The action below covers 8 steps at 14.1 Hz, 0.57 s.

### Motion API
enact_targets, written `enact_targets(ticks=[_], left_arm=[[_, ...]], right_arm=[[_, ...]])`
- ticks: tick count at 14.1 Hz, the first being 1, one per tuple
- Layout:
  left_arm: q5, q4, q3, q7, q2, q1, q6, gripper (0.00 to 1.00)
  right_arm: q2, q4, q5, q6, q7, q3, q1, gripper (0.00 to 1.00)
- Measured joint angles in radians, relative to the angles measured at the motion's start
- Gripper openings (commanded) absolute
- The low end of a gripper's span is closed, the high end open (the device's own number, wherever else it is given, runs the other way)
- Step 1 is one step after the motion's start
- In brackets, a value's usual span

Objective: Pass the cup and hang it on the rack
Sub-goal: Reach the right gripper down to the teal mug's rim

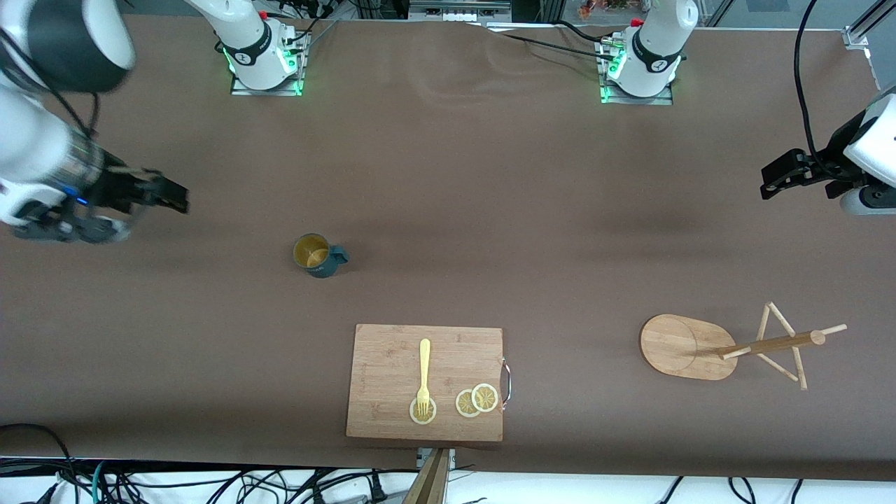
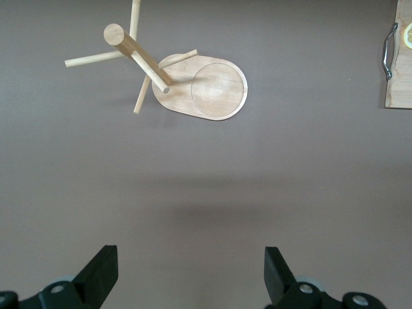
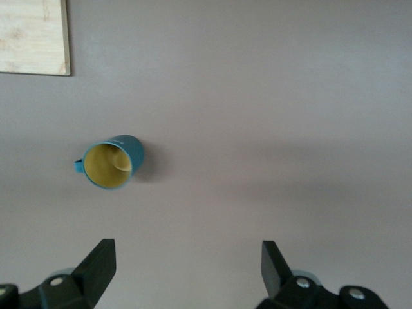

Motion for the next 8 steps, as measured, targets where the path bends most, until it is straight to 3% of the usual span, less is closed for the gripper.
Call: enact_targets(ticks=[4,8], left_arm=[[0.0,0.0,0.073,0.0,-0.003,-0.058,-0.005,1.0],[0.0,-0.001,0.116,0.0,-0.009,-0.105,-0.028,1.0]], right_arm=[[0.188,-0.021,0.0,0.174,0.038,0.002,0.081,0.99],[0.24,-0.157,0.0,0.325,0.079,0.017,0.116,0.99]])
